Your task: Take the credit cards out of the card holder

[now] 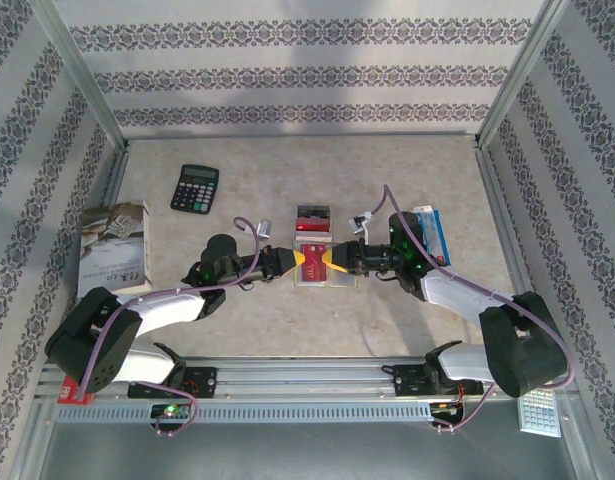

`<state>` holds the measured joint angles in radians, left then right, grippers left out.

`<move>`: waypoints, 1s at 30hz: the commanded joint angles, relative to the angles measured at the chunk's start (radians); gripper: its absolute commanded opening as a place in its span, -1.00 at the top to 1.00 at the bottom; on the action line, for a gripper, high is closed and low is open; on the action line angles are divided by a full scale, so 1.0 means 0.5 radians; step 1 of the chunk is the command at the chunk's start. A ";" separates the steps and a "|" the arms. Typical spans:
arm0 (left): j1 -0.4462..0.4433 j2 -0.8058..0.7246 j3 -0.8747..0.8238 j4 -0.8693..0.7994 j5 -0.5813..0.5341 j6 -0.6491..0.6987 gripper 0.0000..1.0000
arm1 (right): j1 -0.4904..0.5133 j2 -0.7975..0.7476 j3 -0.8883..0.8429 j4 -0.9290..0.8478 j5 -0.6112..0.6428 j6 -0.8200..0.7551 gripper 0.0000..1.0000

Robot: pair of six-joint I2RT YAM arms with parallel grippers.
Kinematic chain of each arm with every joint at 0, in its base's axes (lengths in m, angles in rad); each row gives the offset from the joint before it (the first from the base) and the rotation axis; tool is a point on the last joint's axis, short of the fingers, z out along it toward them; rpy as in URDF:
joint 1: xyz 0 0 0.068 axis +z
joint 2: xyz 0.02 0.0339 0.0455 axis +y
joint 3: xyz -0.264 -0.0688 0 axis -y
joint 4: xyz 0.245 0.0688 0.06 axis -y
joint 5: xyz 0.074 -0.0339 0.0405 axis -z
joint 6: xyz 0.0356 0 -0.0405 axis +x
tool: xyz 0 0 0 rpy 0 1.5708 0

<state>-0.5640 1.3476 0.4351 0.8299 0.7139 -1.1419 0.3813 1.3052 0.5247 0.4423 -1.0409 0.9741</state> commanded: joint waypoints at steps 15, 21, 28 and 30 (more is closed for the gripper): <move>-0.032 -0.040 0.032 0.029 0.010 0.012 0.60 | -0.035 -0.036 -0.034 0.068 -0.074 -0.051 0.96; -0.031 -0.050 0.035 0.012 0.009 0.014 0.60 | -0.054 -0.044 -0.046 0.057 -0.074 -0.059 0.97; -0.029 -0.059 0.032 0.007 0.017 0.017 0.67 | -0.065 -0.038 -0.050 0.051 -0.078 -0.072 0.97; -0.029 -0.068 0.029 -0.005 0.014 0.023 0.76 | -0.066 -0.038 -0.052 0.051 -0.081 -0.071 0.97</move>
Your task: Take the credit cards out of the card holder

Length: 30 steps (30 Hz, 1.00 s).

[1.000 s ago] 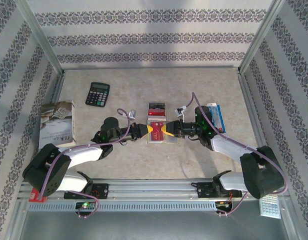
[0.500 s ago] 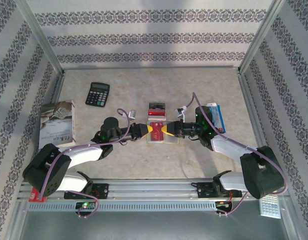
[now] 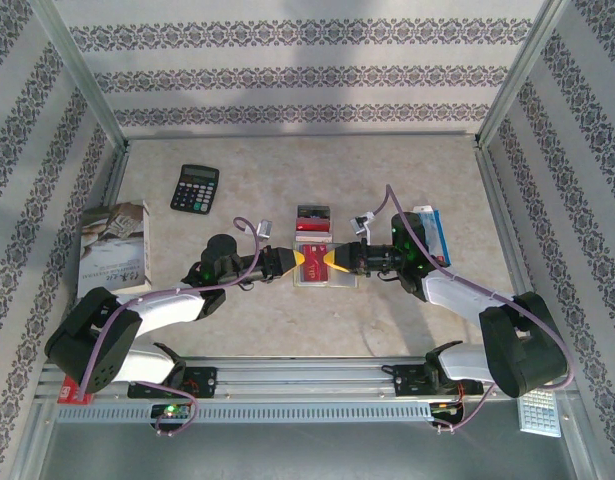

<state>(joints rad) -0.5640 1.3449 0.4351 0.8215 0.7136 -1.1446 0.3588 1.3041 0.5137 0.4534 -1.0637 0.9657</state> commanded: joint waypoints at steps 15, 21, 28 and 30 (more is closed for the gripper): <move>-0.031 -0.077 0.035 -0.004 0.012 0.030 0.75 | -0.034 -0.039 -0.035 0.027 -0.050 -0.060 0.97; -0.030 -0.085 0.026 -0.005 0.004 0.028 0.73 | -0.040 -0.013 -0.043 0.029 -0.042 -0.069 0.97; -0.029 -0.088 0.026 -0.011 0.002 0.031 0.66 | -0.043 -0.010 -0.047 0.029 -0.045 -0.076 0.97; -0.030 -0.087 0.026 -0.011 0.000 0.031 0.65 | -0.046 -0.007 -0.049 0.026 -0.046 -0.080 0.96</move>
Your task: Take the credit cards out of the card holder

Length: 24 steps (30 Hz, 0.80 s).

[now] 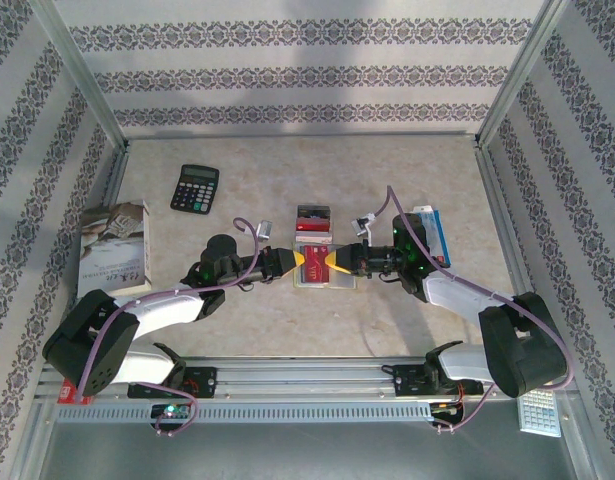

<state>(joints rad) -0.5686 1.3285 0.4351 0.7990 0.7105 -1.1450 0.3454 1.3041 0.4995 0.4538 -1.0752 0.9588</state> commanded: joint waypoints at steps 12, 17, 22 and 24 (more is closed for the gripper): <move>-0.020 -0.021 0.047 0.046 0.024 0.034 0.92 | -0.006 -0.004 -0.006 0.031 -0.034 -0.055 0.96; -0.021 -0.034 0.038 0.047 0.009 0.038 1.00 | -0.006 0.000 -0.013 0.031 -0.034 -0.056 0.89; -0.019 -0.074 0.023 0.053 -0.033 0.042 1.00 | -0.029 -0.015 -0.035 0.031 -0.039 -0.059 0.77; -0.020 -0.077 0.023 0.053 -0.032 0.042 1.00 | -0.029 -0.021 -0.037 0.034 -0.046 -0.059 0.77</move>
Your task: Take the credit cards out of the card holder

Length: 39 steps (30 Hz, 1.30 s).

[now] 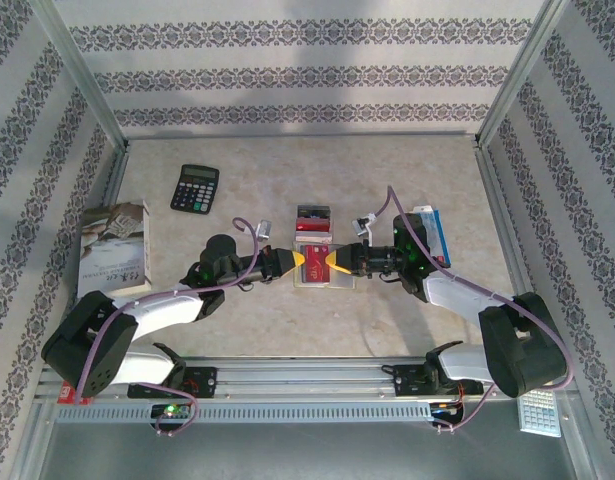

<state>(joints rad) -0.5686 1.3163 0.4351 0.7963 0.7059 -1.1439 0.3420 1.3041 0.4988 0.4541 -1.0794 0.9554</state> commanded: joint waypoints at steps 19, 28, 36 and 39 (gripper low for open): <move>-0.019 -0.042 0.013 0.076 -0.041 0.030 1.00 | -0.052 -0.037 -0.060 0.031 -0.052 -0.062 0.69; -0.022 -0.006 0.023 0.137 -0.019 -0.001 0.68 | -0.019 -0.038 -0.022 0.038 -0.045 -0.047 0.82; -0.020 -0.003 0.023 0.151 -0.011 -0.010 0.60 | -0.003 -0.004 -0.023 0.040 -0.027 -0.057 0.85; -0.021 0.003 0.023 0.139 -0.010 -0.003 0.60 | 0.009 -0.004 -0.019 0.043 -0.026 -0.055 0.86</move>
<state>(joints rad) -0.5694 1.3144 0.4351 0.8017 0.6960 -1.1465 0.3321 1.3041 0.4820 0.4564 -1.0859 0.9436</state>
